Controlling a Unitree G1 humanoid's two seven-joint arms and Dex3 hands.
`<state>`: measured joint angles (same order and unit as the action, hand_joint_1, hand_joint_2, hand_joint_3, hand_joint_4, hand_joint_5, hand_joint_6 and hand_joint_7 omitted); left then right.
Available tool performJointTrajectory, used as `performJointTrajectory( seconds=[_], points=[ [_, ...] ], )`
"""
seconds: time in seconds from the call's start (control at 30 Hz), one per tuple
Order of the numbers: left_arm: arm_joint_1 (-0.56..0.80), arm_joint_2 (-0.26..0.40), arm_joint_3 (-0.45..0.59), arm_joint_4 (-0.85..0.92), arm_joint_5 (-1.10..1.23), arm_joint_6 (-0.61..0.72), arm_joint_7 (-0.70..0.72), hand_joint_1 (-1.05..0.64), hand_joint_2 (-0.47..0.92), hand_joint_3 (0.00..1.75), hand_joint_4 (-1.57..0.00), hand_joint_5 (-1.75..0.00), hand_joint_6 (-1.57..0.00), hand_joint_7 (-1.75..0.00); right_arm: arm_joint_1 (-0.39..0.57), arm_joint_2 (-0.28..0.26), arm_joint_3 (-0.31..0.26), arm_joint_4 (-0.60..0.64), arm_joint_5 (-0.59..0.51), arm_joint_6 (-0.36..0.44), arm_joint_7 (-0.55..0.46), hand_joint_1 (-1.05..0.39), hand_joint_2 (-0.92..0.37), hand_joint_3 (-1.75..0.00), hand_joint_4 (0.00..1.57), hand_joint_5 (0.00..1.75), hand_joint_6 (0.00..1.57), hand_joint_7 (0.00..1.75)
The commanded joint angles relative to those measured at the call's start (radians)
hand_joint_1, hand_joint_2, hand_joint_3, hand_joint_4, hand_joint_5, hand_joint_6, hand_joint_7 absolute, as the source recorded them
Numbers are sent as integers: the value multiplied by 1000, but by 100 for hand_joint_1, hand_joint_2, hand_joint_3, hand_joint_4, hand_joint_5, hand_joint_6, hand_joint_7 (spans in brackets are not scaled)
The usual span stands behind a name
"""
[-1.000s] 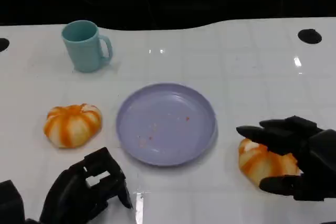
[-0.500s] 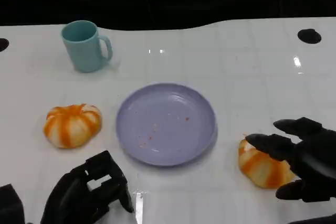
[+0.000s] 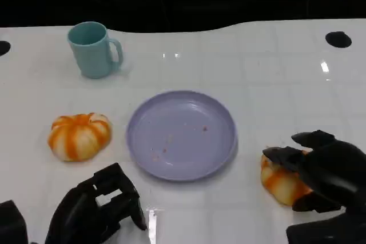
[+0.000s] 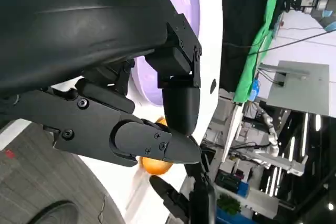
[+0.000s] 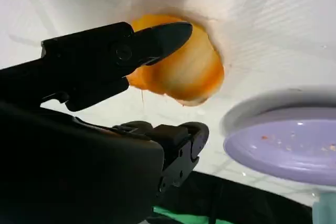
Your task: Grasp the bread from the table and place it into the plate.
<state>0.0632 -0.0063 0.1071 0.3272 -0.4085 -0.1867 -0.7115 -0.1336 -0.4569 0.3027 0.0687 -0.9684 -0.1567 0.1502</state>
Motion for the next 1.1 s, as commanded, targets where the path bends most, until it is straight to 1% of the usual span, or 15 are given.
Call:
performJointTrajectory(
  seconds=[0.03, 0.13, 0.23, 0.27, 0.33, 0.37, 0.4, 0.43, 0.47, 0.5, 0.53, 0.63, 0.7, 0.87, 1.1],
  points=[
    [11, 9, 2, -14, -9, 3, 0, -61, 92, 7, -69, -175, -66, -142, -48, 6, 42, 70, -9, 25, -32, -64, -92, -3, 10, 19, 26, 1],
    [13, 10, 1, -15, -2, -1, 5, -62, 92, 7, -69, -175, -66, -141, -71, 9, 68, 116, -18, 30, -64, -65, -92, -5, 14, 20, 31, 3],
    [16, 11, 1, -19, -1, 0, 5, -63, 92, 7, -69, -175, -67, -142, -78, 17, 77, 141, -12, 34, -116, -63, -92, -10, 28, 27, 41, 6],
    [17, 12, 0, -19, 0, -1, 5, -63, 92, 7, -69, -175, -67, -142, -79, 23, 71, 153, 2, 22, -154, -59, -92, -14, 44, 40, 55, 11],
    [15, 13, 2, -16, -2, -3, 1, -63, 92, 8, -70, -175, -67, -142, -80, 30, 56, 179, 39, -21, -238, -50, -92, -17, 58, 87, 79, 14],
    [14, 12, 3, -15, -5, -2, -1, -63, 92, 7, -70, -175, -67, -142, -83, 31, 50, 195, 57, -52, -287, -42, -92, -17, 69, 118, 95, 21],
    [14, 12, 4, -17, -10, 5, -2, -63, 92, 7, -70, -175, -67, -143, -86, 31, 46, 208, 70, -80, -330, -37, -92, -16, 74, 136, 101, 32],
    [13, 13, 5, -18, -14, 12, -2, -62, 92, 7, -70, -175, -67, -143, -93, 28, 43, 223, 82, -115, -375, -34, -89, -26, 83, 155, 95, 73],
    [13, 13, 6, -17, -16, 16, -1, -62, 92, 6, -70, -175, -67, -142, -101, 26, 42, 237, 90, -144, -414, -31, -82, -44, 87, 165, 81, 122],
    [14, 14, 8, -17, -17, 18, -2, -62, 92, 5, -69, -175, -68, -140, -109, 25, 41, 247, 94, -163, -440, -31, -71, -70, 88, 170, 70, 153],
    [15, 15, 8, -17, -18, 19, -3, -62, 92, 5, -69, -175, -68, -139, -114, 22, 42, 248, 94, -171, -453, -32, -65, -85, 87, 173, 65, 166],
    [17, 16, 10, -20, -21, 15, -5, -62, 92, 6, -69, -174, -68, -138, -128, 17, 43, 240, 91, -183, -473, -34, -60, -93, 84, 174, 59, 173],
    [17, 19, 9, -21, -19, 11, -6, -63, 92, 7, -69, -174, -68, -138, -141, 21, 43, 242, 95, -199, -496, -33, -56, -97, 86, 175, 61, 174],
    [15, 23, 8, -28, -18, 17, 4, -62, 92, 8, -69, -174, -68, -139, -177, 46, 41, 248, 105, -229, -554, -29, -46, -111, 90, 175, 66, 172],
    [13, 23, 8, -23, -21, 13, -3, -63, 92, 8, -71, -174, -67, -143, -211, 79, 39, 226, 106, -208, -563, -19, -29, -131, 96, 175, 75, 166]
  ],
)
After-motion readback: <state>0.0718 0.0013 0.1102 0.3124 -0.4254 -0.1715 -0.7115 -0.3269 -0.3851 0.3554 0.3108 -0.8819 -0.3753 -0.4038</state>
